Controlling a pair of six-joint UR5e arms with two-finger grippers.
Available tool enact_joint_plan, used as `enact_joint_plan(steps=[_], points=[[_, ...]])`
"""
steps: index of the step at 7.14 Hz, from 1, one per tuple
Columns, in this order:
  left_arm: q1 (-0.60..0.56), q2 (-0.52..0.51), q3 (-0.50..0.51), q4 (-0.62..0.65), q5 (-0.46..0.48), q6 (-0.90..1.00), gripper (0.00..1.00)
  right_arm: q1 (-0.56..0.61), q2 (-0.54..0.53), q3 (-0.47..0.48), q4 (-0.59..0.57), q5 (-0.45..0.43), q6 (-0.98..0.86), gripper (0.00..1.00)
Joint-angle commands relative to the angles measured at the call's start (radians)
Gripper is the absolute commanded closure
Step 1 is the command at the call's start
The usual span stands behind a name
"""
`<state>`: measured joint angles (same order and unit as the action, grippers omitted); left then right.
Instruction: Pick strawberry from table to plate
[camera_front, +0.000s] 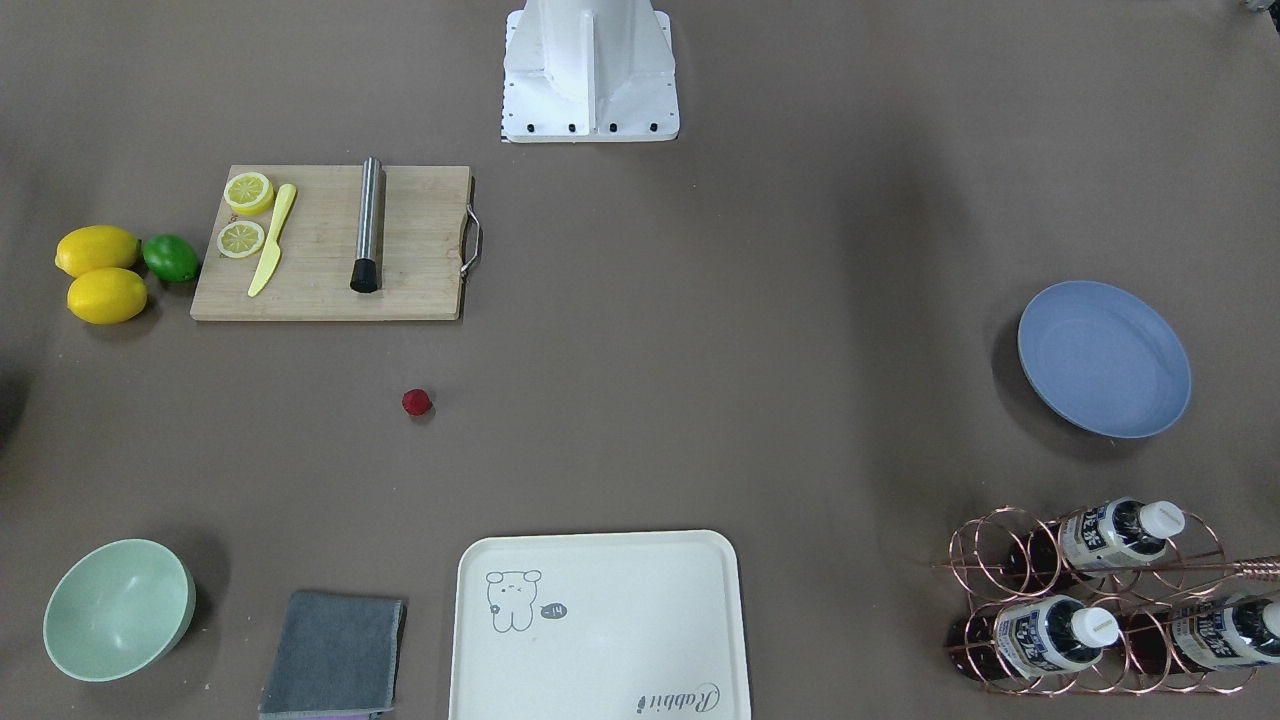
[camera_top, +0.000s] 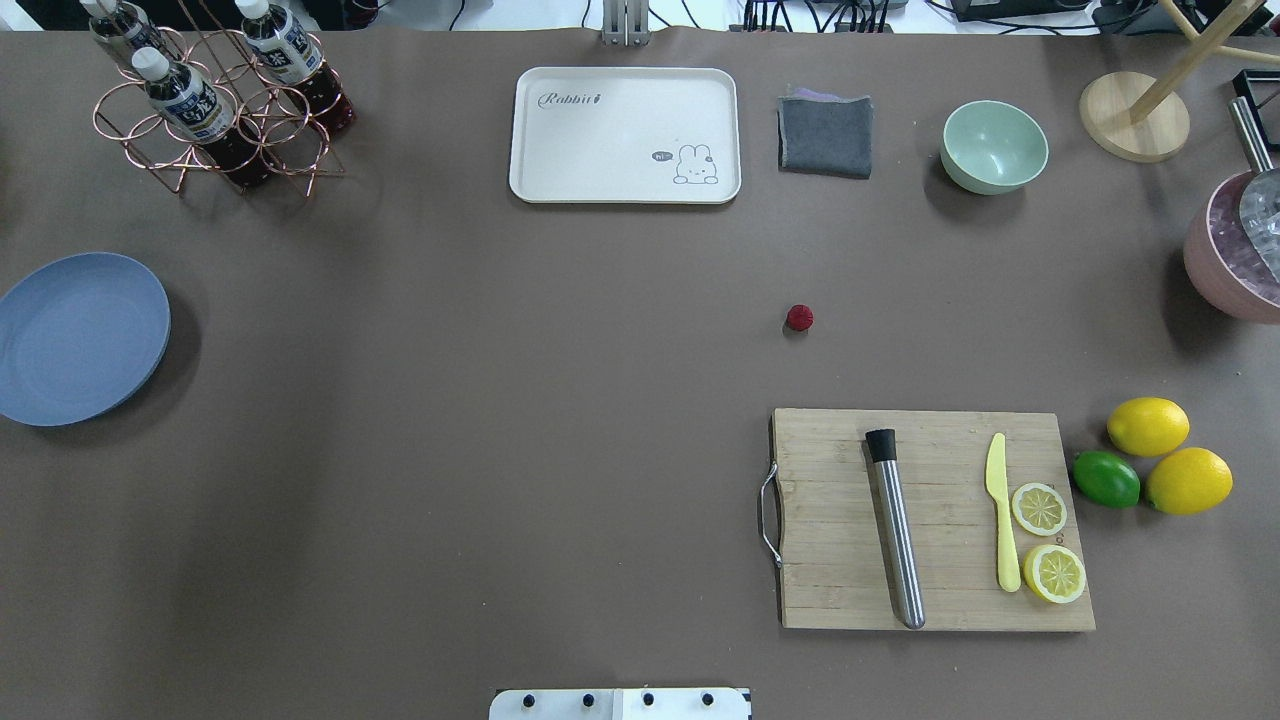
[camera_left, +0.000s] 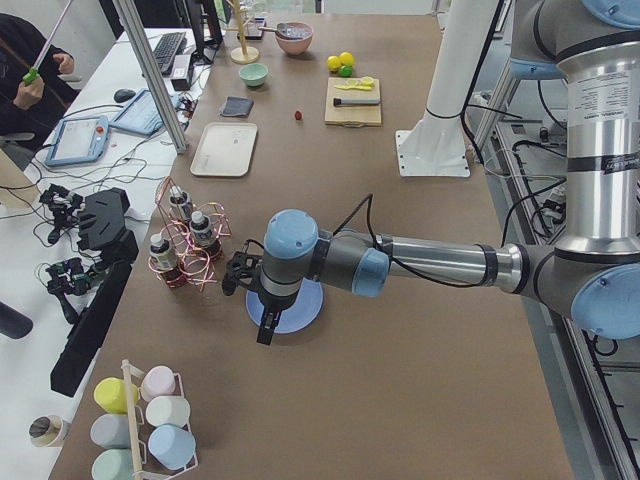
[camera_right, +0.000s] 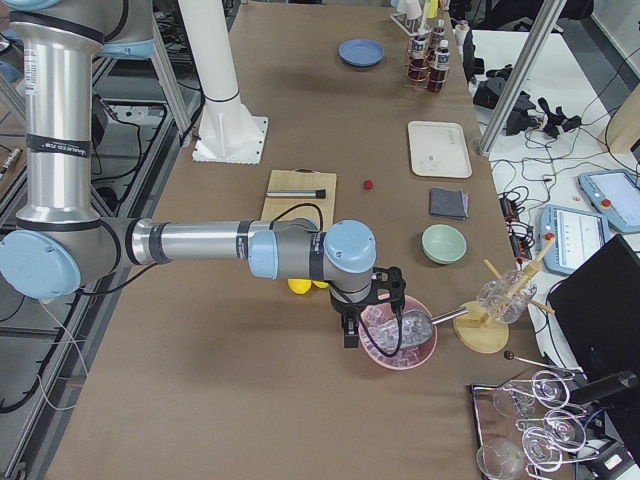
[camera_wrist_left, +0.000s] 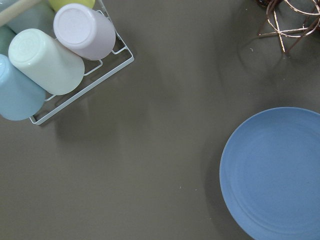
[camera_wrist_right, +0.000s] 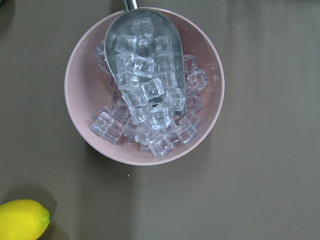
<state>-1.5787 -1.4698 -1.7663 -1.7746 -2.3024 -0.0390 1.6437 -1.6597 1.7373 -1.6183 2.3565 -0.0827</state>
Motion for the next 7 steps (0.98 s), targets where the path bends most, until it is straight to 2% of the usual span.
enact_joint_plan(steps=[1, 4, 6, 7], points=[[0.017, -0.004, -0.01, -0.002, 0.001, -0.003, 0.02, 0.001, -0.006, 0.004, 0.0, 0.0, 0.012, 0.0], [0.017, -0.006, -0.01, -0.009, 0.004, 0.001, 0.02, 0.002, -0.014, 0.005, 0.0, 0.001, 0.012, 0.0], [0.009, -0.043, -0.041, -0.012, 0.006, 0.002, 0.02, 0.002, -0.014, 0.01, 0.001, 0.003, 0.02, 0.0], [0.014, -0.05, -0.019, -0.017, 0.003, -0.021, 0.02, 0.002, -0.011, 0.011, 0.001, 0.003, 0.021, 0.0]])
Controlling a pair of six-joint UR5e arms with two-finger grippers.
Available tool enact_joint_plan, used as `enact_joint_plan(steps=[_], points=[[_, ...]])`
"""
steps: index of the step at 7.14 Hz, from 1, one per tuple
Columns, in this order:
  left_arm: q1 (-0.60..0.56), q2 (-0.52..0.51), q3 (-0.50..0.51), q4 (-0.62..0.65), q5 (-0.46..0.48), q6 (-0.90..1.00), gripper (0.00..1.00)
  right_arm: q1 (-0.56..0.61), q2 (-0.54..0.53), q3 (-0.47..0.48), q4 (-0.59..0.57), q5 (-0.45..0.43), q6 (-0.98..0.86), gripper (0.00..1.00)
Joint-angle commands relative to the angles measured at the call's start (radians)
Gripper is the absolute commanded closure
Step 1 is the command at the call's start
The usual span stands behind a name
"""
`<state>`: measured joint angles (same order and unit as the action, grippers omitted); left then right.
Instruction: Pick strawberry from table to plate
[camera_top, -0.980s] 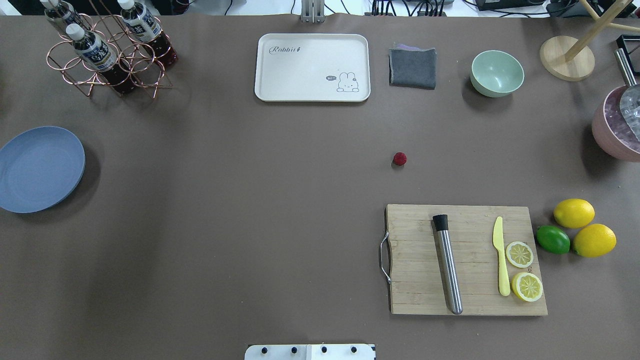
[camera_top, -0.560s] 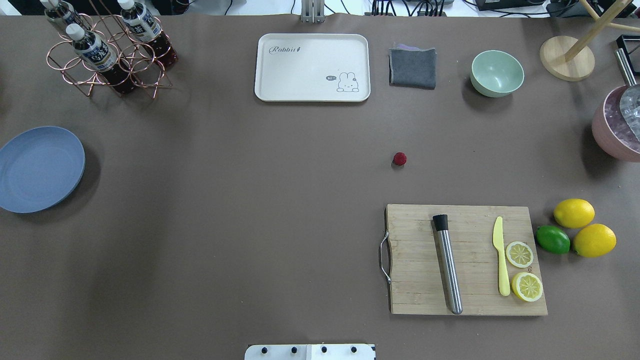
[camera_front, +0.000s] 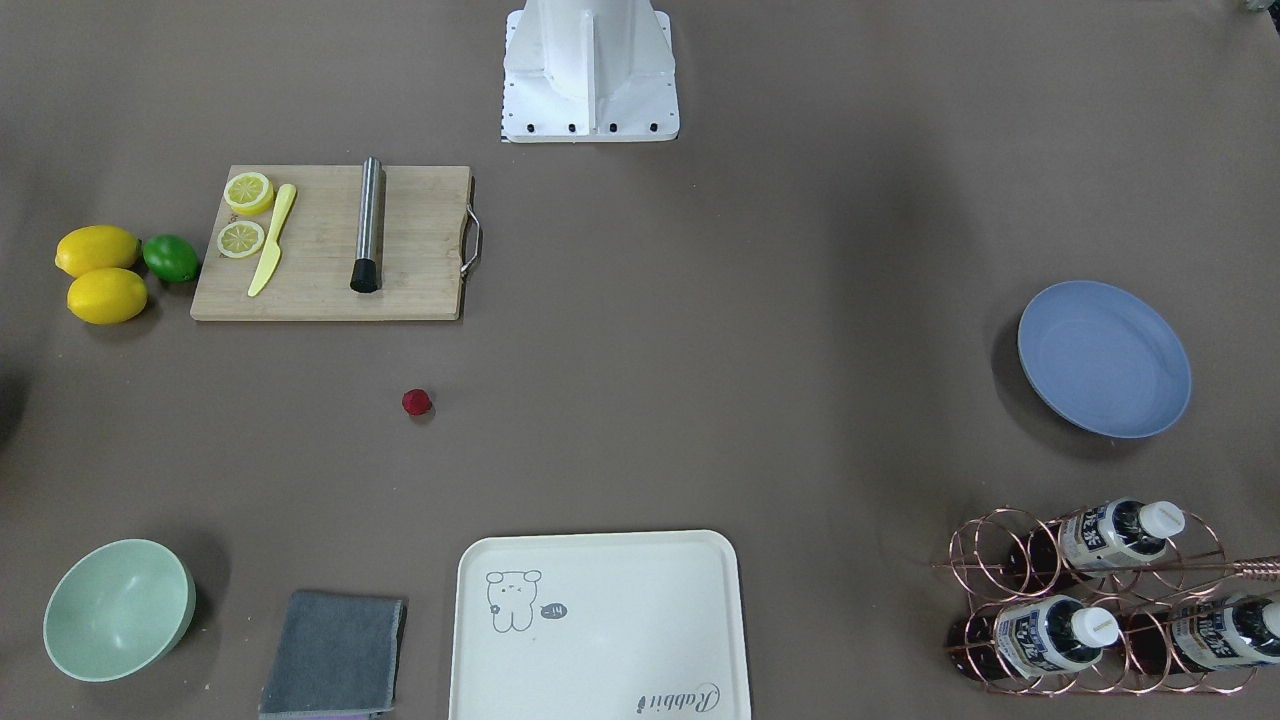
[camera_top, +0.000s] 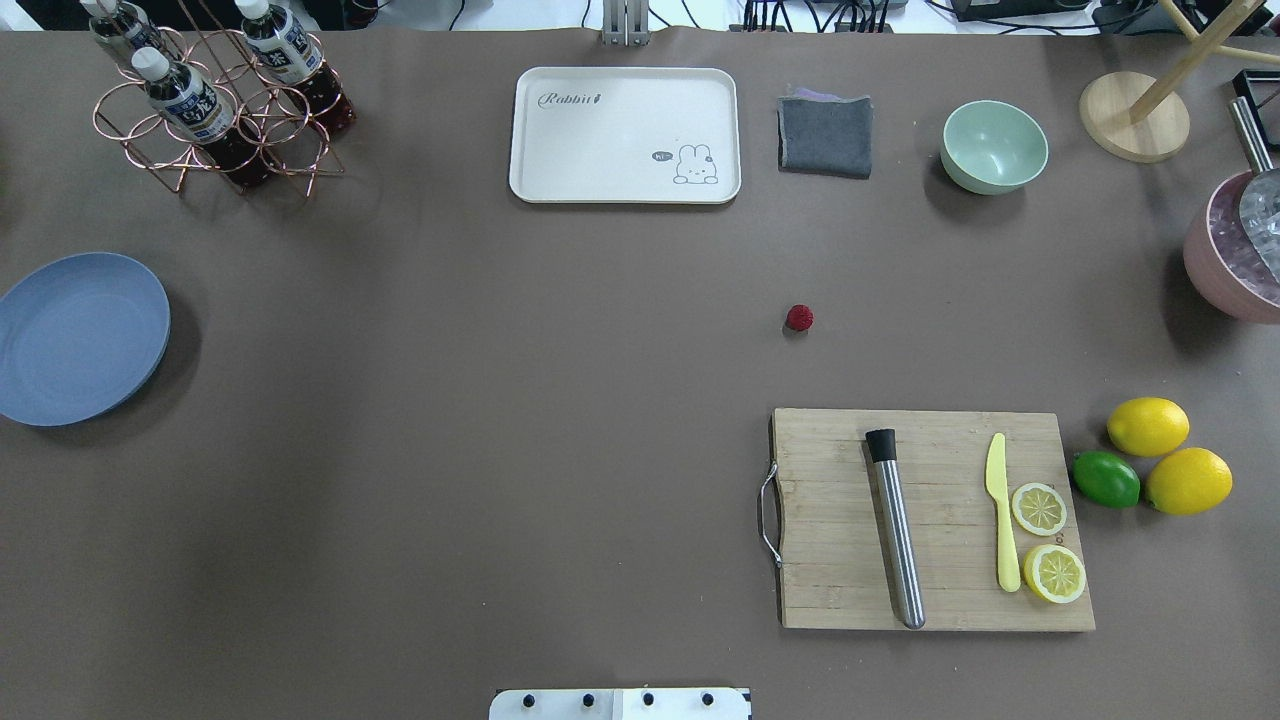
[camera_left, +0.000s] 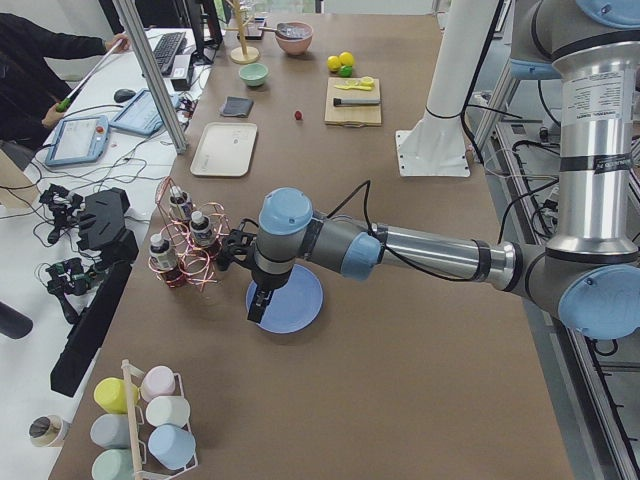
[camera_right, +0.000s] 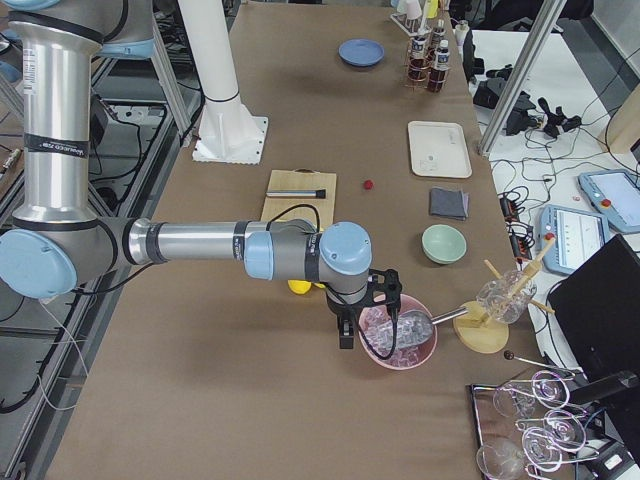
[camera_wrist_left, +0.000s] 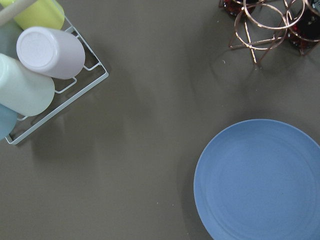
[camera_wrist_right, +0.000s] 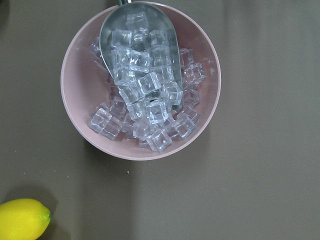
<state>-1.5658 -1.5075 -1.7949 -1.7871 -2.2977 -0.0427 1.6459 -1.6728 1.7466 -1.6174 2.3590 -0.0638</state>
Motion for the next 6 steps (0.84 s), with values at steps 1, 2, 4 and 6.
enact_joint_plan(steps=[1, 2, 4, 6], points=[[0.001, -0.019, 0.026, 0.006, -0.002, -0.079, 0.02, 0.0, 0.004, 0.007, 0.001, -0.001, 0.007, 0.0], [0.001, -0.016, 0.026, 0.008, -0.005, -0.092, 0.02, 0.003, 0.002, 0.016, 0.001, -0.003, 0.007, 0.0], [-0.002, 0.01, 0.043, -0.081, -0.003, -0.08, 0.02, 0.003, 0.004, 0.017, 0.002, 0.0, 0.015, 0.0], [-0.003, 0.056, 0.068, -0.193, -0.005, -0.083, 0.02, 0.003, -0.027, 0.021, 0.089, 0.002, 0.016, 0.0]])
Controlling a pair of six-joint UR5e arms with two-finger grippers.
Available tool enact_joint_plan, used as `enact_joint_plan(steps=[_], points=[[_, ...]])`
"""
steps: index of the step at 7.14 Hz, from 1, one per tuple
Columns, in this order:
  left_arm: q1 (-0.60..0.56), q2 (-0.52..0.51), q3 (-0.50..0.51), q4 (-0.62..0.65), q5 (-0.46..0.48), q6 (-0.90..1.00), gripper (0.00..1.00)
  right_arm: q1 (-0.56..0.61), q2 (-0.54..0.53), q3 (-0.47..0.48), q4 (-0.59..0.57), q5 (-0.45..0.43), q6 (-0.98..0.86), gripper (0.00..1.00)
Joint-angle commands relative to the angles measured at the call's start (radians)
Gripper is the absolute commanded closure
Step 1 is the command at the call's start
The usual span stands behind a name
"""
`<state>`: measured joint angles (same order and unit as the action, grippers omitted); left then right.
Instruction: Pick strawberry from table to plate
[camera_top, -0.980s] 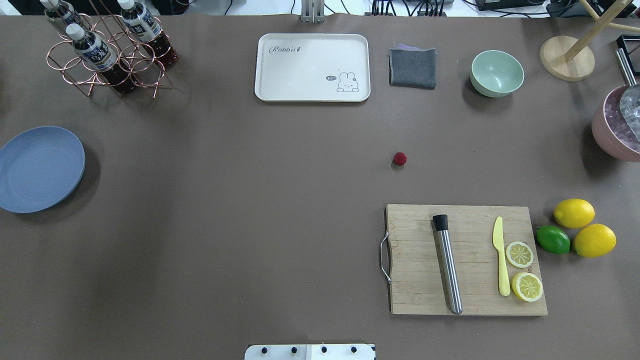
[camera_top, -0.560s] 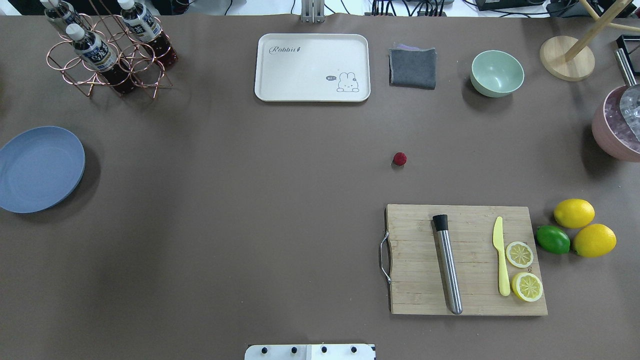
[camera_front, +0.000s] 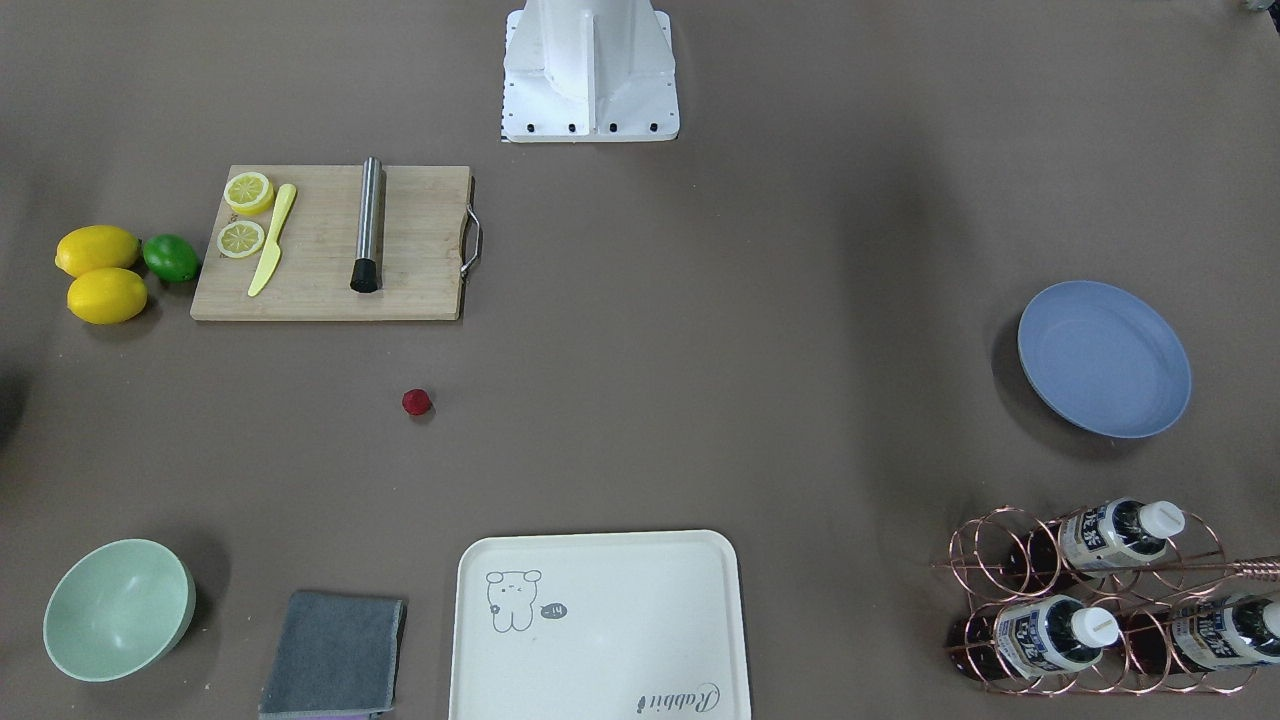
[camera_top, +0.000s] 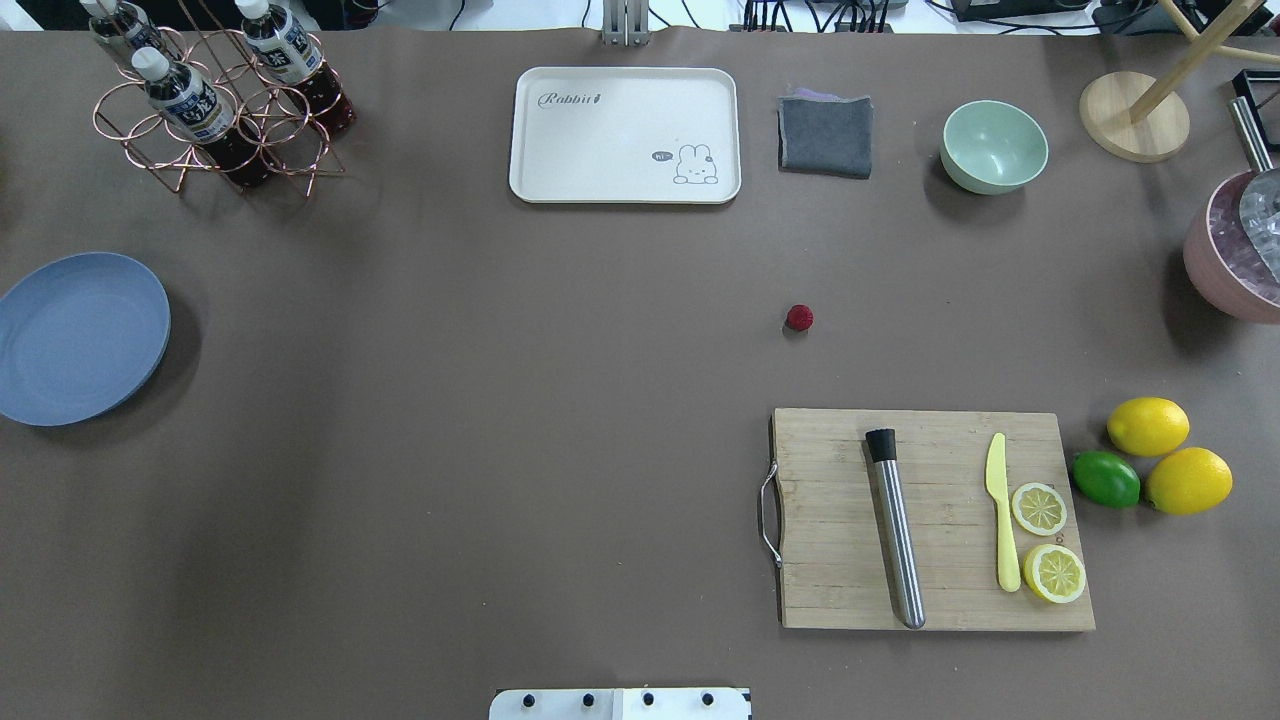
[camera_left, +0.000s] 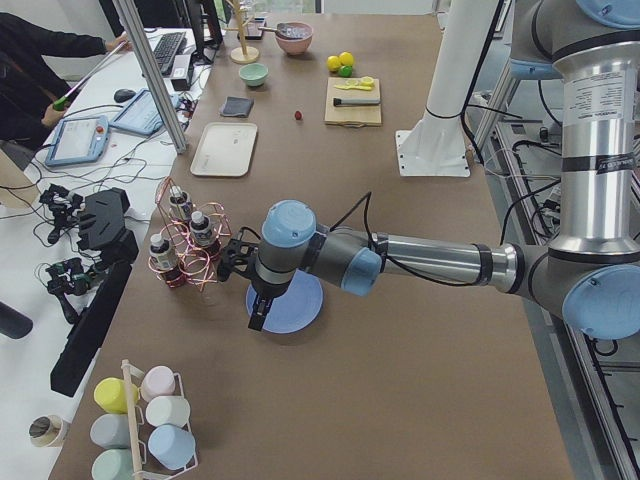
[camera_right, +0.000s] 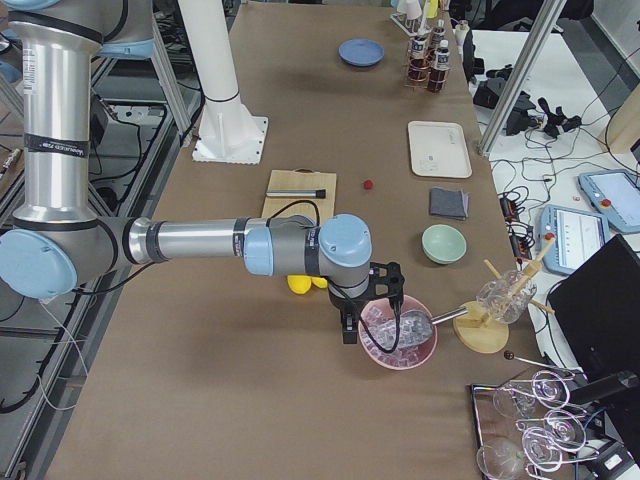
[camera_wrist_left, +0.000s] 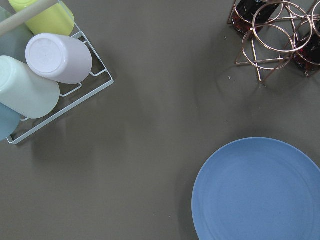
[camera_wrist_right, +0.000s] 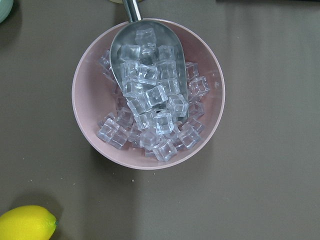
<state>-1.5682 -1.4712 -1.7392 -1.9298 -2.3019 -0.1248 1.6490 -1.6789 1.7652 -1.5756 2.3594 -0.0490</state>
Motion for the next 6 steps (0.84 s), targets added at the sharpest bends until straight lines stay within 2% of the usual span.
enact_joint_plan(steps=[1, 4, 6], points=[[0.0, 0.035, 0.012, -0.054, -0.002, 0.001, 0.02, 0.0, -0.022, 0.002, 0.058, 0.001, 0.003, 0.0], [0.002, 0.032, 0.03, -0.054, -0.022, -0.019, 0.02, 0.0, 0.001, 0.013, 0.058, 0.014, 0.011, 0.0], [0.023, -0.013, 0.079, -0.055, -0.022, -0.064, 0.02, -0.07, 0.047, 0.036, 0.075, 0.029, 0.194, 0.0]])
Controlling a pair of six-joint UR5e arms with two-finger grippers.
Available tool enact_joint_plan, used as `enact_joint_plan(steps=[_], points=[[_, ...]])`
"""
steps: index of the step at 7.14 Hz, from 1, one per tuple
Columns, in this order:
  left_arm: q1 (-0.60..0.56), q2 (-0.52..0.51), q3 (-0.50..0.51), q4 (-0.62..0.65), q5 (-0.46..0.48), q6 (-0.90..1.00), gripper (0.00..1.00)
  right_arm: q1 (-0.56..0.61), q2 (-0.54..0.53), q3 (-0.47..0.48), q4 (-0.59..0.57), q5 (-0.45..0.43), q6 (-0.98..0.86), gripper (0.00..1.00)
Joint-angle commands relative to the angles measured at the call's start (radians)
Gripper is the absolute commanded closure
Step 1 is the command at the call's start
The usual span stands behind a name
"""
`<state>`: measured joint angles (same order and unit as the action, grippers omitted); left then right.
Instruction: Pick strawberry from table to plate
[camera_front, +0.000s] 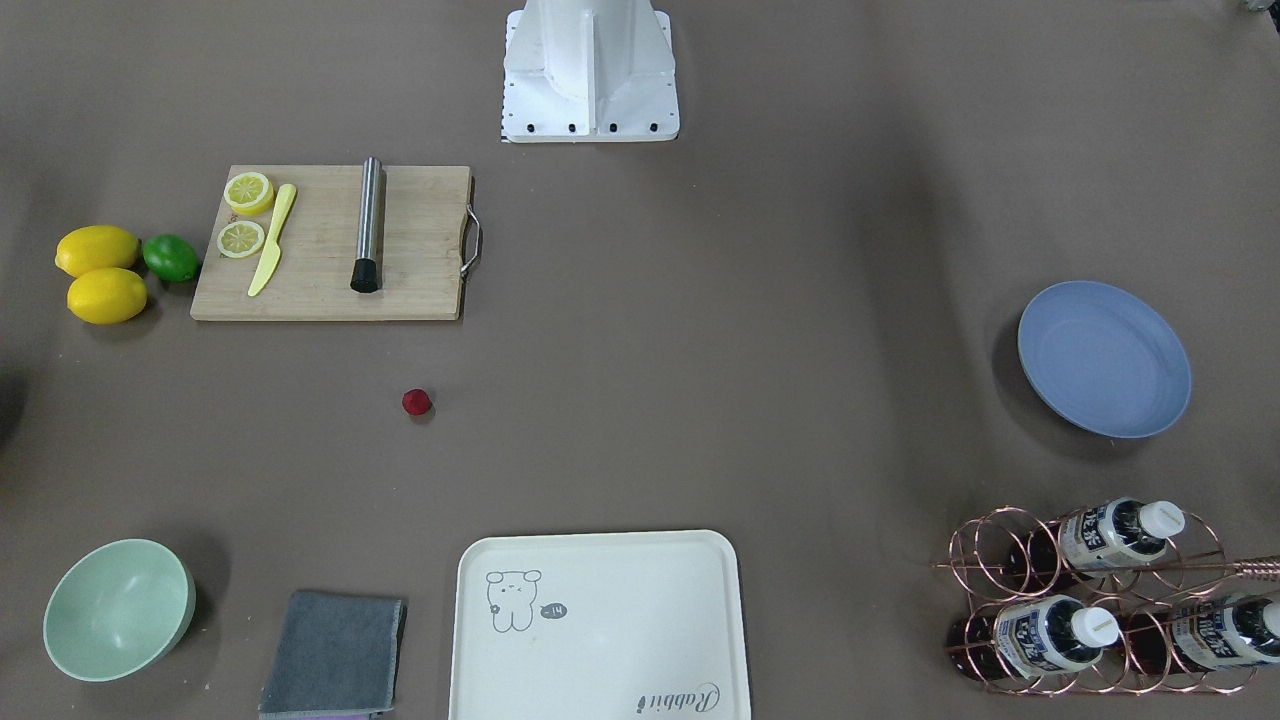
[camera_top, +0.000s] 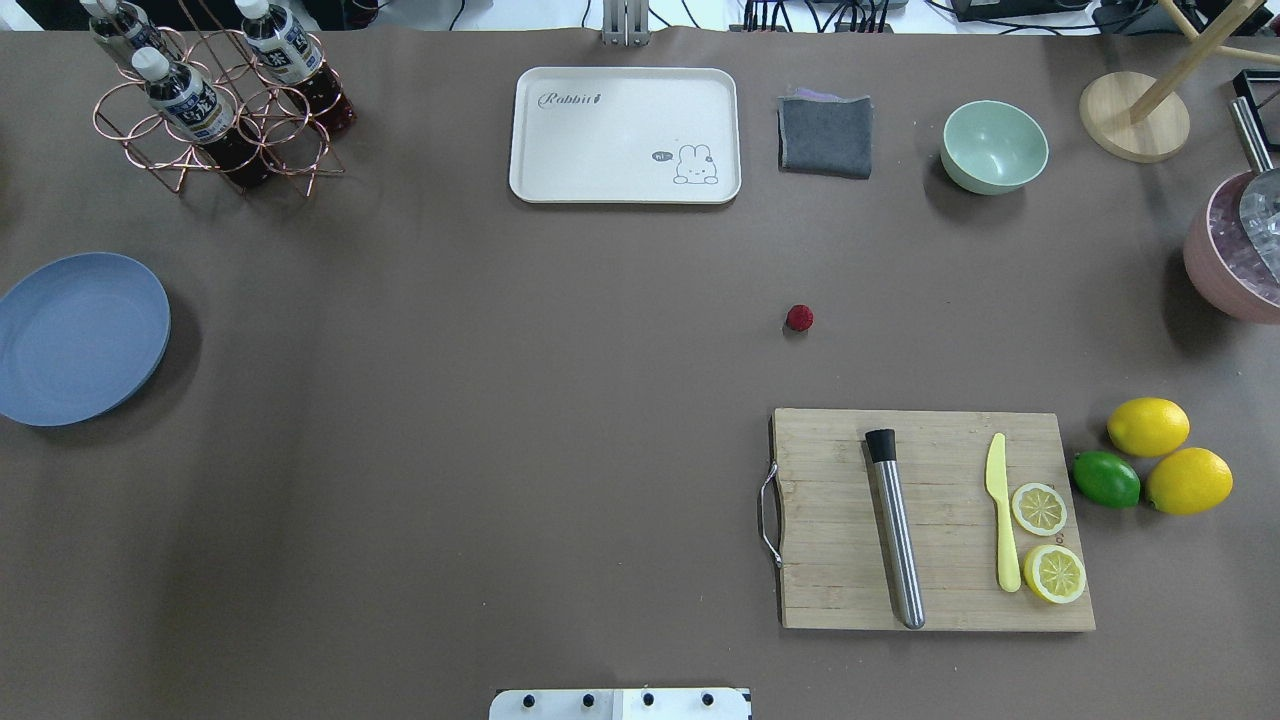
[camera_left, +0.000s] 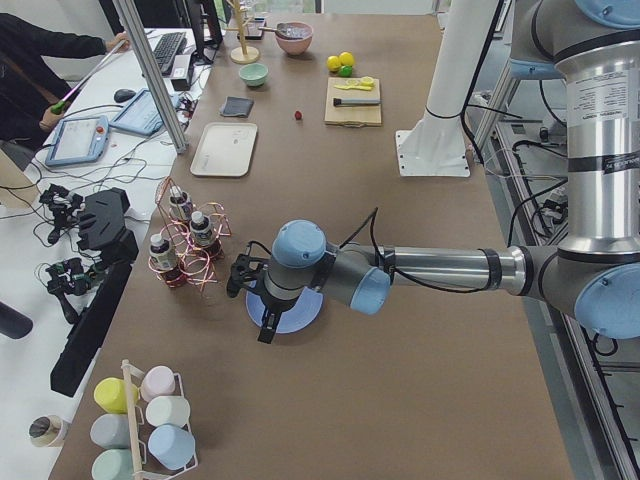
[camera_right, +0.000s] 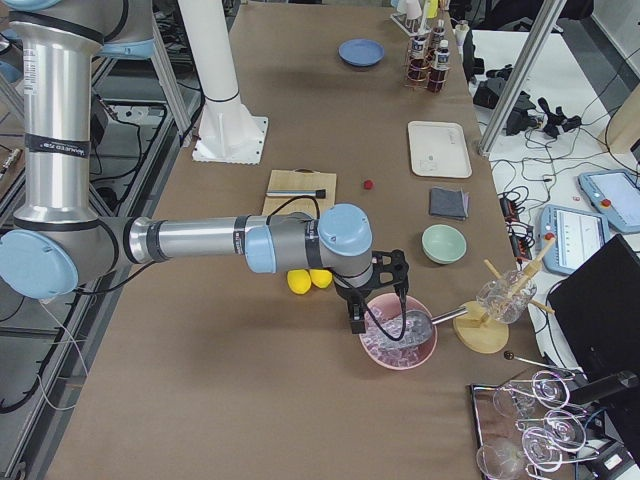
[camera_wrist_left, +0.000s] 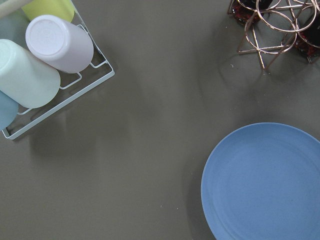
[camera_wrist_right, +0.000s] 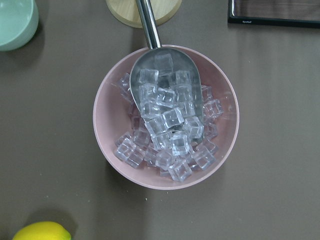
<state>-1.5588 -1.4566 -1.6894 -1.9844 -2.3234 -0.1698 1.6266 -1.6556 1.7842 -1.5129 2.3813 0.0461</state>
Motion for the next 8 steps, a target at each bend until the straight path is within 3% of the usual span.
enact_joint_plan(steps=[1, 3, 4, 6, 8], points=[[0.035, -0.048, 0.08, -0.055, -0.002, -0.052, 0.02, -0.101, 0.036, 0.026, 0.066, 0.007, 0.198, 0.0], [0.161, -0.071, 0.272, -0.41, 0.009, -0.259, 0.02, -0.203, 0.042, 0.026, 0.23, 0.006, 0.45, 0.0], [0.215, -0.092, 0.346, -0.516, 0.012, -0.319, 0.02, -0.233, 0.045, 0.035, 0.253, -0.001, 0.512, 0.0], [0.322, -0.106, 0.401, -0.592, 0.093, -0.344, 0.08, -0.254, 0.051, 0.056, 0.254, -0.002, 0.564, 0.0], [0.359, -0.136, 0.471, -0.645, 0.113, -0.352, 0.09, -0.266, 0.053, 0.076, 0.254, -0.004, 0.597, 0.0]])
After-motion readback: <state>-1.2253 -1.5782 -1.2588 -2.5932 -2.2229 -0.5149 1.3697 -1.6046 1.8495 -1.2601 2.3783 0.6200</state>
